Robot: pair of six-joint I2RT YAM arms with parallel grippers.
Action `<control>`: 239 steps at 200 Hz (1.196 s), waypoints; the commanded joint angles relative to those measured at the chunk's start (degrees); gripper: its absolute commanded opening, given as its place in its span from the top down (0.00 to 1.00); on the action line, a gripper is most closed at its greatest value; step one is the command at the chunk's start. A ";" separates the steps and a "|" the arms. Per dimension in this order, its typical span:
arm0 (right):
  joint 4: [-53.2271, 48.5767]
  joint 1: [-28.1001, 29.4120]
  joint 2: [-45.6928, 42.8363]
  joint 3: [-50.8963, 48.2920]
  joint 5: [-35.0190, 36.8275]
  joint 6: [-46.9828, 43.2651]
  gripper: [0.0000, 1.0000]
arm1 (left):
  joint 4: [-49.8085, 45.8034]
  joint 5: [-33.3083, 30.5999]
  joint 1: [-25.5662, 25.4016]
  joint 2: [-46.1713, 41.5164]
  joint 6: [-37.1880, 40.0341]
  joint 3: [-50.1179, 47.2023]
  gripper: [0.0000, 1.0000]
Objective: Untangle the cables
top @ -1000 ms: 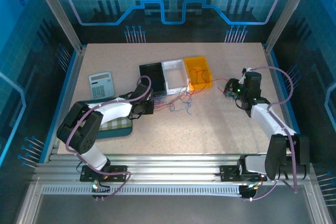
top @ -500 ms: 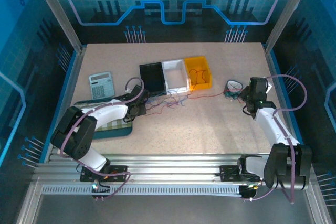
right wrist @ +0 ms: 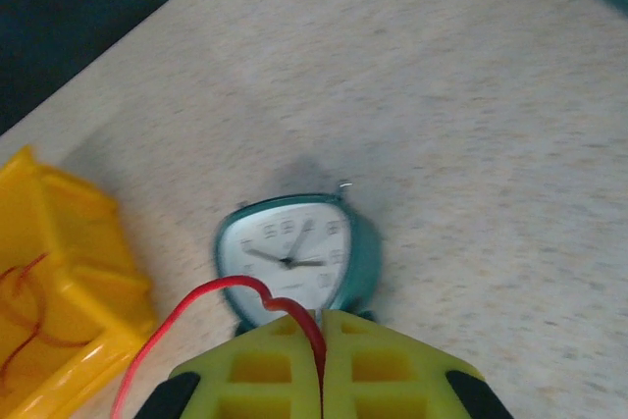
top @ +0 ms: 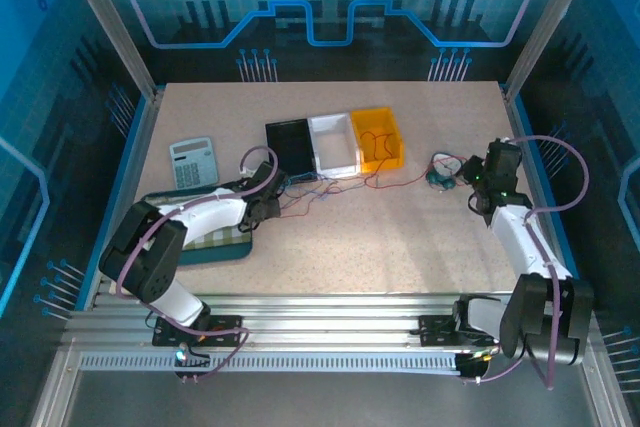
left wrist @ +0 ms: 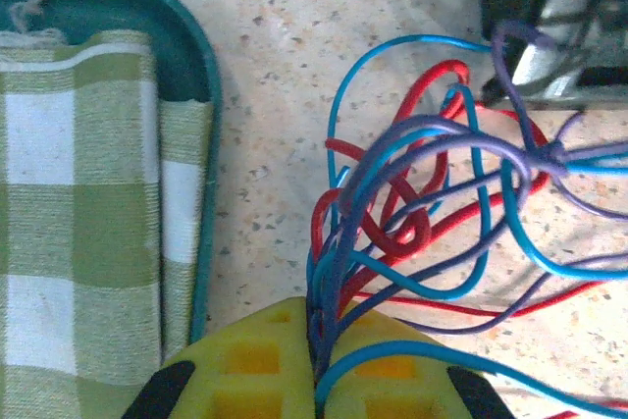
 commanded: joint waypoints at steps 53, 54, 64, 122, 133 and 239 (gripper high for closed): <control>5.02 17.43 10.75 4.47 -26.59 -6.37 1.00 | 9.77 15.15 -6.31 8.00 12.23 8.50 1.00; 4.89 17.55 10.86 4.55 -26.83 -6.40 1.00 | 9.82 15.31 -6.32 8.05 12.29 8.63 1.00; 3.80 19.40 11.84 4.89 -29.48 -7.00 1.00 | 10.27 16.82 -6.33 8.73 13.22 9.62 1.00; 2.56 19.31 8.26 4.69 -34.53 -7.67 1.00 | 8.18 14.98 -6.16 11.78 12.58 11.94 1.00; 3.48 17.79 7.15 4.60 -33.87 -6.47 1.00 | 4.13 10.07 -6.17 12.80 11.09 12.97 1.00; -13.16 -5.21 -1.55 2.52 2.02 3.59 1.00 | -7.04 -5.31 10.32 0.59 -11.67 9.34 1.00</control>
